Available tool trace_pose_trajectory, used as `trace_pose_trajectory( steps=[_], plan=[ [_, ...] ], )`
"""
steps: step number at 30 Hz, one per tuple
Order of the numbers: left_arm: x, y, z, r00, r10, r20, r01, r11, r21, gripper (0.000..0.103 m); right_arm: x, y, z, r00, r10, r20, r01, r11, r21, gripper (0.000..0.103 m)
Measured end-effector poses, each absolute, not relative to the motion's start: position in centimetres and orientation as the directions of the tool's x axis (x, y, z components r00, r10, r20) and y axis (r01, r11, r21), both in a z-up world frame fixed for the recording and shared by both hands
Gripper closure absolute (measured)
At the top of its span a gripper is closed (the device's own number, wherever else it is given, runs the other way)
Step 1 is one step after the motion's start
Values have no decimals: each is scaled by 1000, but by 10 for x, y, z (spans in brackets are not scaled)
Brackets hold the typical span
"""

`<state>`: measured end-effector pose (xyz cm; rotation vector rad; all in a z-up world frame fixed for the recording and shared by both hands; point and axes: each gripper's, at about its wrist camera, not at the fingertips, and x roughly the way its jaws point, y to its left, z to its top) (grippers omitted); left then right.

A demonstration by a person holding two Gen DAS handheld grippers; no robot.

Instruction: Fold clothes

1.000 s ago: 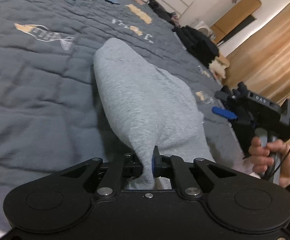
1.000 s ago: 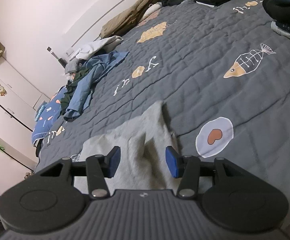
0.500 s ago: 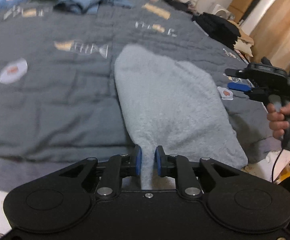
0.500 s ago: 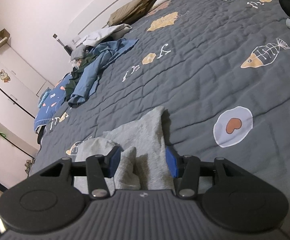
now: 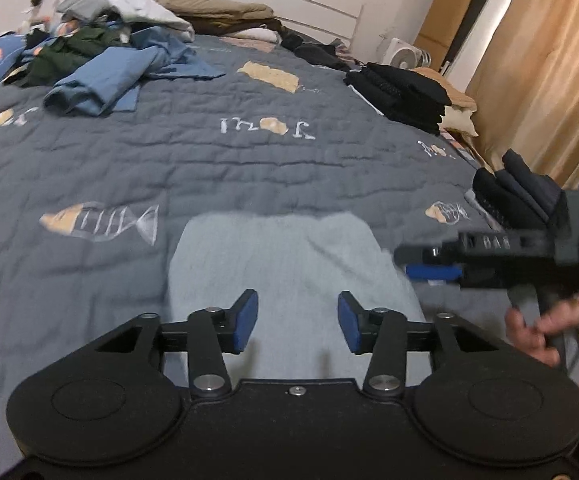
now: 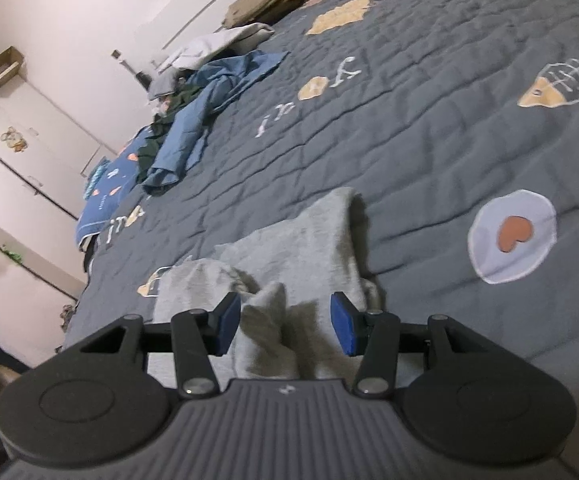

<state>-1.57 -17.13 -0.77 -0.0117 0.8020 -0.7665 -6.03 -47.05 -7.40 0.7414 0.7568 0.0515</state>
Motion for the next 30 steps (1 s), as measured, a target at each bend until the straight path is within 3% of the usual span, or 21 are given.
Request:
trace_pose_trajectory(
  steps=[4,12,15,17,18,27,30],
  plan=[
    [-2,-181,-14,454,-650,-609,616,723,-313,55,-56,-469,-77,736,333,-589,195,730,656,51],
    [7,-186,-37,428,-647,-631,599,726,-338,55,-50,-458,-75,733,413,-541,123,701,703,51],
    [8,-187,-38,422,-645,-637,605,724,-332,55,-48,-447,-71,726,421,-544,86,729,679,60],
    [7,-188,-37,421,-647,-635,608,721,-332,54,-47,-442,-72,715,419,-560,78,747,660,82],
    [7,-188,-36,423,-649,-633,605,722,-336,54,-47,-441,-72,710,419,-566,73,756,651,87],
    [13,-180,-29,390,-692,-608,571,699,-429,52,-65,-407,-52,695,457,-555,-173,856,488,90],
    [14,-183,-29,350,-718,-602,562,675,-478,37,-71,-393,-47,689,464,-557,-259,875,408,90]
  ],
)
